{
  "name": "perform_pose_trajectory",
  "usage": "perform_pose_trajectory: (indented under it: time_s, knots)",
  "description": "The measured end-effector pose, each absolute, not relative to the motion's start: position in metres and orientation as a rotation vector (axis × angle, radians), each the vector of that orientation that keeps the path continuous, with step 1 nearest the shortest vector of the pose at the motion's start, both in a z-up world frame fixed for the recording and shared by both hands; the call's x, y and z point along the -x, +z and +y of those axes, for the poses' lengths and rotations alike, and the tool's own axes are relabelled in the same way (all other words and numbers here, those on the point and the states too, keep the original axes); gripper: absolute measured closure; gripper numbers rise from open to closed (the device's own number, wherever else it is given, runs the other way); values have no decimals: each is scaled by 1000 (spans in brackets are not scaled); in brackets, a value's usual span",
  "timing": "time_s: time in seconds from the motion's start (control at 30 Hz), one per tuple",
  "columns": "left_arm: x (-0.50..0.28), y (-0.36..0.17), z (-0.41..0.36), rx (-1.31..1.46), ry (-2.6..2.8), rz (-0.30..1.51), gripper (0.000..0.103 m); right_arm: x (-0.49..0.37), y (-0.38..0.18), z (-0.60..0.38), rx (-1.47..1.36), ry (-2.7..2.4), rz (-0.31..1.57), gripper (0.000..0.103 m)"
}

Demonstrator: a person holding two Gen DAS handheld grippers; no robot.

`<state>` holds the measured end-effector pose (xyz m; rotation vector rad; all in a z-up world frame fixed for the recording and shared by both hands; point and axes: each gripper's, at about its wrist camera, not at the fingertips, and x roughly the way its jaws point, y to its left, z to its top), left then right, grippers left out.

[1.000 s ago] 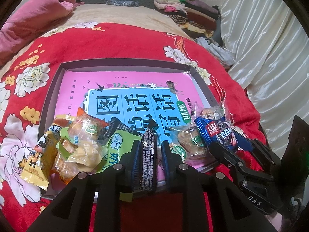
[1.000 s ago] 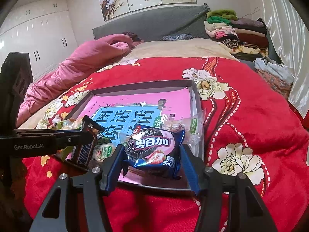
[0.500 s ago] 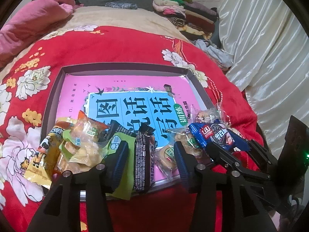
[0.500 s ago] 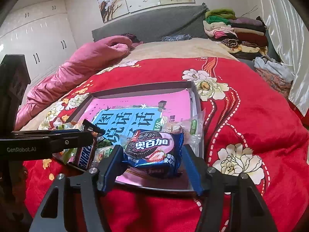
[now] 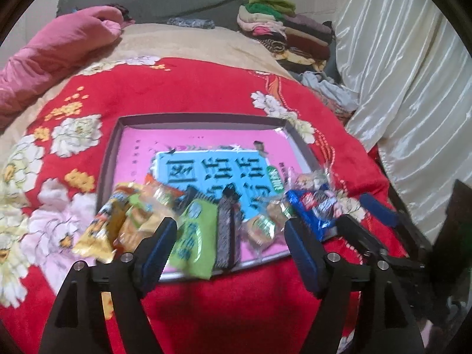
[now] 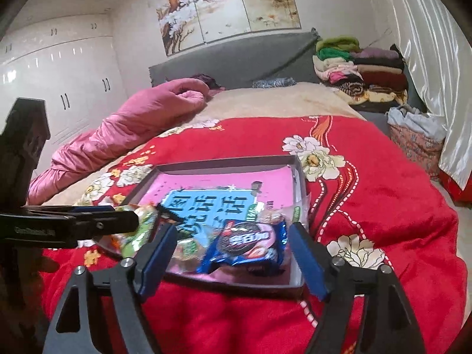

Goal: Organize snacks

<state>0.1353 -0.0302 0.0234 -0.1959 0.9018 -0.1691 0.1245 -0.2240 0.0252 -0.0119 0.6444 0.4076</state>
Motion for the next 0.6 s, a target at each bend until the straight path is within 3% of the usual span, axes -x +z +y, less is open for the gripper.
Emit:
perform_pose_trajectory:
  time_s: [0.17, 0.6]
  knots:
    - [-108, 21, -20, 173, -121, 905, 23, -98, 33, -212, 18, 402, 631, 10]
    - [-59, 8, -3, 208, -40, 941, 23, -62, 25, -203, 41, 326, 723, 6]
